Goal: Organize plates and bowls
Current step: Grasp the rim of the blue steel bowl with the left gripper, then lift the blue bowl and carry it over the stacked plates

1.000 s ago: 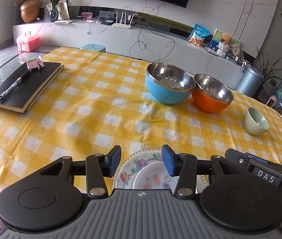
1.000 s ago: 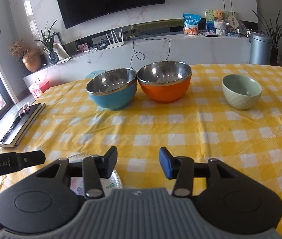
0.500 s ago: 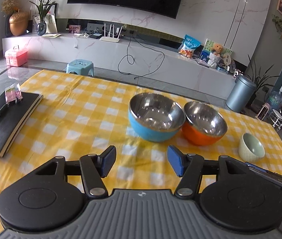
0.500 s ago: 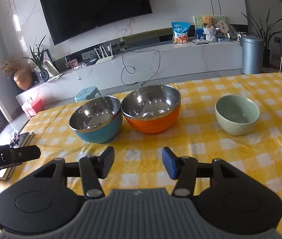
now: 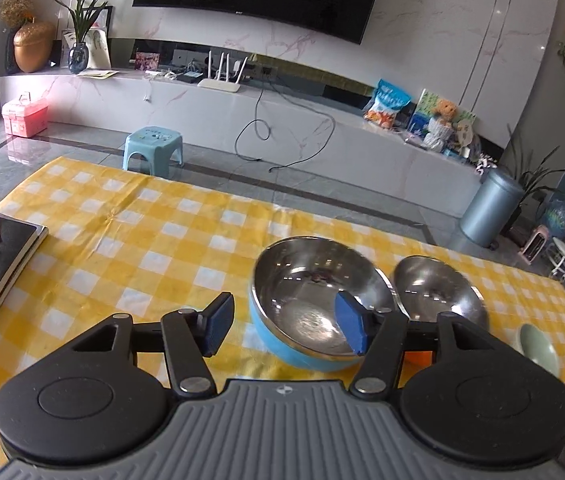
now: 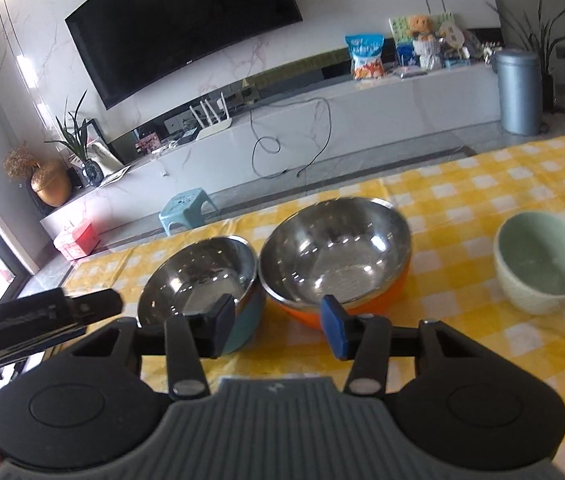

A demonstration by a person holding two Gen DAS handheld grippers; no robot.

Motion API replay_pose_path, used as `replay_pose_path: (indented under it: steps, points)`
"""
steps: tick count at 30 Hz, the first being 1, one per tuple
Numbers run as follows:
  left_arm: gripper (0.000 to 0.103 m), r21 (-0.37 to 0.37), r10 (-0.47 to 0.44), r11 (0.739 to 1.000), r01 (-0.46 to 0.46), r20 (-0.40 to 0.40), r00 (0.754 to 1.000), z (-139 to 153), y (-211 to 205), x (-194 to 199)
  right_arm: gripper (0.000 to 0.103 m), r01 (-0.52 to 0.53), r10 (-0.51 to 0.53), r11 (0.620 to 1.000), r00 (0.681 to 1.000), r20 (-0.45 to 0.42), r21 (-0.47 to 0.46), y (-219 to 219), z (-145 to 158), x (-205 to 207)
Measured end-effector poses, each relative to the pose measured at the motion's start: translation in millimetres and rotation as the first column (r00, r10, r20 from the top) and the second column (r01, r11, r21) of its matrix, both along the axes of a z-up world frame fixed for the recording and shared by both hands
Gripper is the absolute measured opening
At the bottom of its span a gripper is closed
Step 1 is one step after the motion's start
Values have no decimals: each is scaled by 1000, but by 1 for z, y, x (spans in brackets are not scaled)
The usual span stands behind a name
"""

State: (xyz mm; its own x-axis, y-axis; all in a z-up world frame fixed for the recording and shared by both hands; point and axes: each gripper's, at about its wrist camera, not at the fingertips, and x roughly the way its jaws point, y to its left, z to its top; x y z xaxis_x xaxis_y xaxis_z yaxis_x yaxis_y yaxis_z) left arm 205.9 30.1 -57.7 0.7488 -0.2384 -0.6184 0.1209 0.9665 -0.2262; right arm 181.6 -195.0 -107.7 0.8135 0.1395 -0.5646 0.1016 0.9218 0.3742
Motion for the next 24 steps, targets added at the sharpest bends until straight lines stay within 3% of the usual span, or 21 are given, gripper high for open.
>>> replay_pose_path:
  steps: [6,11,16,21,24]
  points:
    - [65,8,27,1000,-27,-40,999,-17,6,26,44,-23,30,994,997,-70,104,15,-22,19]
    - [63,2,38,999,-38,-68,997,-27,10,43,45,27,-9,986,994,-110,167,19,-30,43]
    - [37,-7,33,999,-34,-89,996,-35,7,52,43,55,-32,984,991,-131,170,25,-34,59]
    - [16,4,1,1000,-1,-81,997,-38,1,52,25,65,-48,991,989,-137,121,33,-33,67]
    - [12,17,3,1000,-2,-78,997,-37,-3,51,23,68,-52,991,989,-136,117,33,-34,68]
